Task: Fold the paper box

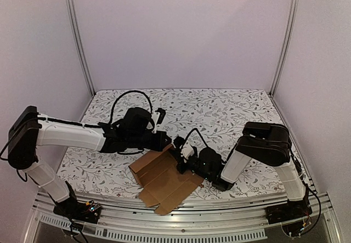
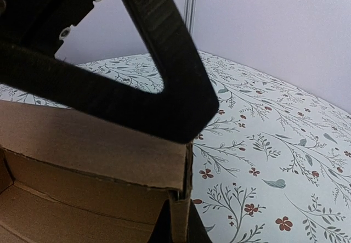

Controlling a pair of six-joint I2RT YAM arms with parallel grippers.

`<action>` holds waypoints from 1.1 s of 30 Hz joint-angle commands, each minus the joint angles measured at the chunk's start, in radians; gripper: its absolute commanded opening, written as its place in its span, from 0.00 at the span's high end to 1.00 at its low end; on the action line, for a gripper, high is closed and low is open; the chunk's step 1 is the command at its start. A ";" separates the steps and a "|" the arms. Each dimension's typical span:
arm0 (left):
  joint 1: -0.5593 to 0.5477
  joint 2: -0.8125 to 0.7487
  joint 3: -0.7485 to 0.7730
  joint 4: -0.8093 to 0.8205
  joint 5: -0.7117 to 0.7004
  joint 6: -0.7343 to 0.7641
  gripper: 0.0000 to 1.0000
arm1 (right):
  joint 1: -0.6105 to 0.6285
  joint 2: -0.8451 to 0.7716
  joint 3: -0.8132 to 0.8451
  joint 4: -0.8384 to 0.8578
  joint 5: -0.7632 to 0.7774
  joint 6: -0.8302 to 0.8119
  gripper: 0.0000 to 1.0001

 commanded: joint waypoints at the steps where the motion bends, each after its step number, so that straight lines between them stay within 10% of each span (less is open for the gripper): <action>1: 0.013 0.040 0.021 0.019 -0.002 -0.013 1.00 | -0.006 0.027 -0.014 0.045 -0.014 0.006 1.00; 33: 0.006 0.081 0.009 0.008 0.024 -0.031 1.00 | -0.005 0.059 0.050 0.044 0.073 0.033 0.77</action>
